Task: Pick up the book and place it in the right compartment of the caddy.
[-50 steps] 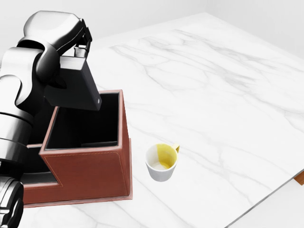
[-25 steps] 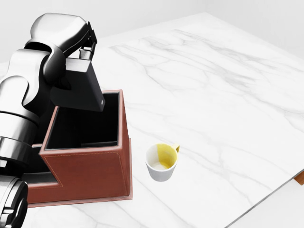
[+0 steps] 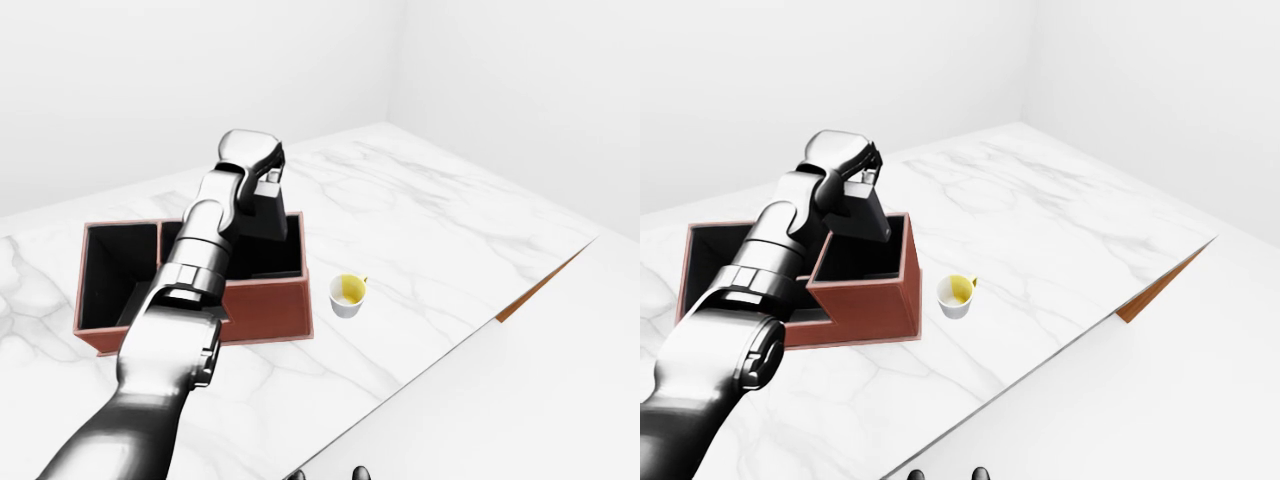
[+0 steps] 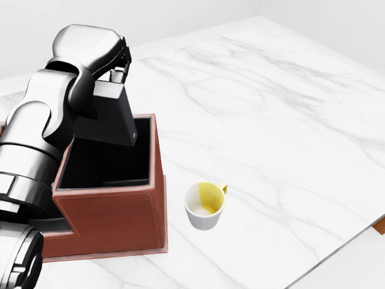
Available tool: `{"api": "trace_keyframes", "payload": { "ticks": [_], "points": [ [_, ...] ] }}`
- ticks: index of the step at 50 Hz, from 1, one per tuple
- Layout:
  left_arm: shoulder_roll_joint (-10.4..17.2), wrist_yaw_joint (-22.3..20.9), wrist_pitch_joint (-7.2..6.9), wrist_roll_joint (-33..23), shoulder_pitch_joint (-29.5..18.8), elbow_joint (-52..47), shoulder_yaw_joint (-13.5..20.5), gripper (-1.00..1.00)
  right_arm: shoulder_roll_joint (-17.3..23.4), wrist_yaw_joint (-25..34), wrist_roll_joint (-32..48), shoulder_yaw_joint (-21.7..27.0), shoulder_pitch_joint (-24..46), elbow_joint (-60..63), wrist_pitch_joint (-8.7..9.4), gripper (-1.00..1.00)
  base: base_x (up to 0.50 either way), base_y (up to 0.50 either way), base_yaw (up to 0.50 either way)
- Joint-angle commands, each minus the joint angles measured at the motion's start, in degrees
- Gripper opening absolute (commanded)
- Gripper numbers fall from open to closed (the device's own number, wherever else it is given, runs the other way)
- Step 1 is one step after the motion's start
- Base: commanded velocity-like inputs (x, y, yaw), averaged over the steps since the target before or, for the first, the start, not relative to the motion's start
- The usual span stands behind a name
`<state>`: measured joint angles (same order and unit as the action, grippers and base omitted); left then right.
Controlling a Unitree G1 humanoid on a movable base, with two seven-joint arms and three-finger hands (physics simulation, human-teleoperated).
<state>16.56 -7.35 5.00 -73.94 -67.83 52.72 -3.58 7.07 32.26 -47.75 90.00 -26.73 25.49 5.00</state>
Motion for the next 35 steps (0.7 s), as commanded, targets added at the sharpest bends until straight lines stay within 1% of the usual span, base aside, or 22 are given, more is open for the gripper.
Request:
{"api": "trace_keyframes", "payload": {
  "ticks": [1,4,16,22,35],
  "points": [
    [-0.59,1.19,0.00,-0.69,-0.40,-1.39,0.40,-1.00,-0.06,0.10,0.03,0.00,0.03,-0.10,0.00,1.00,0.00,0.00,0.00],
    [-0.73,0.92,0.00,-0.69,-0.30,-1.55,0.37,-1.00,-0.08,0.09,0.04,0.00,0.03,-0.12,0.00,1.00,0.00,0.00,0.00],
    [-1.82,3.69,0.00,-3.12,0.16,1.47,-0.75,-1.00,-0.02,0.15,0.02,0.00,0.03,-0.26,0.00,1.00,0.00,0.00,0.00],
    [-2.27,4.08,0.00,-3.59,0.02,2.57,-0.92,-1.00,0.10,-0.07,-0.12,0.00,-0.07,-0.10,0.00,1.00,0.00,0.00,0.00],
    [-2.74,6.35,0.00,-5.17,-0.56,6.49,-1.67,-1.00,0.03,0.08,-0.20,0.00,-0.11,0.03,0.00,1.00,0.00,0.00,0.00]
  ]
}}
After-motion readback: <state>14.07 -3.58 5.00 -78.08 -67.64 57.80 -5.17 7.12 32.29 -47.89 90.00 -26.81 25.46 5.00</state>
